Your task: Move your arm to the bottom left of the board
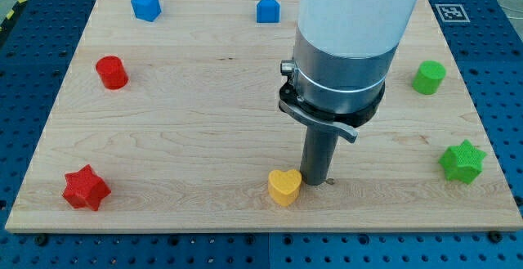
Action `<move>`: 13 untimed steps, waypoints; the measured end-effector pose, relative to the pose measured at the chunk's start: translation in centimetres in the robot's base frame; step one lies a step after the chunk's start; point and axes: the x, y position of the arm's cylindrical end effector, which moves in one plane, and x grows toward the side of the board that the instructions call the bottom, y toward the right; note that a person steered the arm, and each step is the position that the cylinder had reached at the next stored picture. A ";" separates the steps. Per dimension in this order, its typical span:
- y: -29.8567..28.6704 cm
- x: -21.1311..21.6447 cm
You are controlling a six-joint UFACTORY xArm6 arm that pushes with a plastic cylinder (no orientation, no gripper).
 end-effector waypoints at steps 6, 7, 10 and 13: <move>8.9 0.1; 10.9 2.0; 12.7 3.8; 13.0 5.2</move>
